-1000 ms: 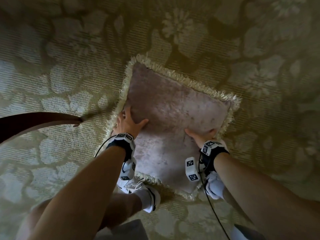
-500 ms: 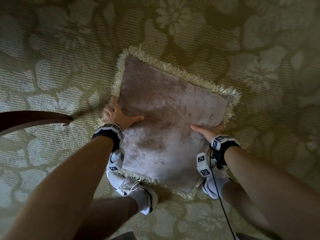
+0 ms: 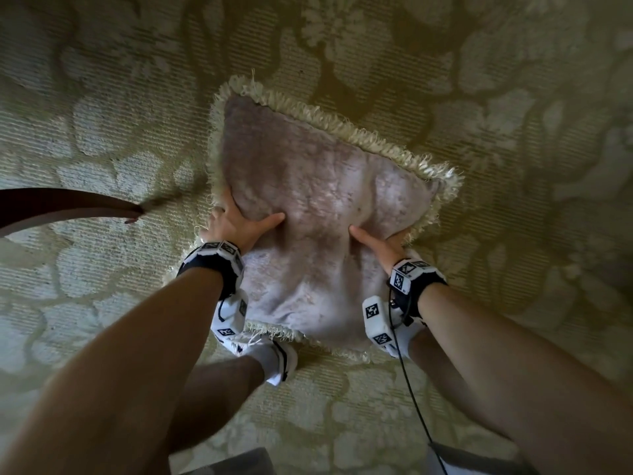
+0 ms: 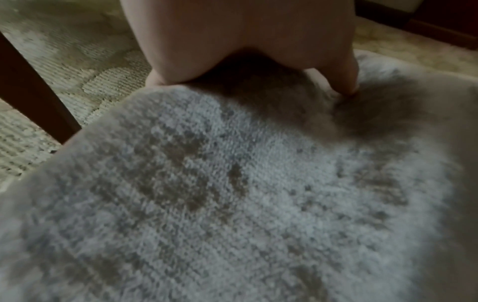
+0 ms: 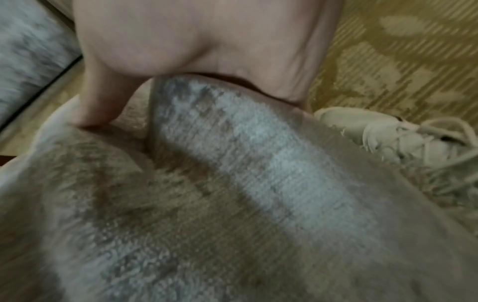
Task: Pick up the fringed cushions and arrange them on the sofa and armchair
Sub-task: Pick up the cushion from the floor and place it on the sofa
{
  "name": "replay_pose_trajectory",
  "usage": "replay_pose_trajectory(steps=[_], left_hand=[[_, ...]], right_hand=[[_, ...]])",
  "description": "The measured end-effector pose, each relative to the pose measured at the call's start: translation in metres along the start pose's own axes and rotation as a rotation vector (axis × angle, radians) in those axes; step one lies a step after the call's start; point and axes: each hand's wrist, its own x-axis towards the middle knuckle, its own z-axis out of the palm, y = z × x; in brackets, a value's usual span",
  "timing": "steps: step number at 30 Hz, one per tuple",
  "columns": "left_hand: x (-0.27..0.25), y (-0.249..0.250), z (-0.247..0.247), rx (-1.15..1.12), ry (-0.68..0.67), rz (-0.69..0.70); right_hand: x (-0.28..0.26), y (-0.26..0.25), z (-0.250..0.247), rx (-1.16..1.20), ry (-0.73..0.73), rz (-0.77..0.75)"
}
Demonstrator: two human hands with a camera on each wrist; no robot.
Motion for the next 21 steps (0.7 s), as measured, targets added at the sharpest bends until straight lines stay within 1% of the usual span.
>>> replay_pose_trajectory(steps=[3, 6, 7, 9, 15, 17, 21], left_hand=[[-0.026, 0.008, -0.016, -0.020, 0.052, -0.018], [-0.053, 0.024, -0.035, -0.062, 0.100, -0.029], [-0.063, 0.031, -0.043, -0.072, 0.123, -0.024], [-0.087, 0.046, -0.062, -0.078, 0.163, -0.009], [-0.163, 0.094, -0.134, -0.099, 0.185, 0.022], [-0.189, 0.107, -0.158, -0.122, 0.193, 0.029], [-0.243, 0.135, -0.210, -0.156, 0.234, 0.029]], right_hand=[[-0.016, -0.016, -0.012, 0.007, 0.004, -0.038], [-0.033, -0.038, -0.030, -0.047, 0.049, -0.066], [-0.032, -0.040, -0.037, -0.063, 0.058, -0.073], [-0.049, -0.058, -0.049, -0.109, 0.067, -0.101], [-0.168, -0.145, -0.080, -0.168, 0.138, -0.136], [-0.201, -0.171, -0.091, -0.160, 0.178, -0.189], [-0.275, -0.223, -0.118, -0.144, 0.194, -0.252]])
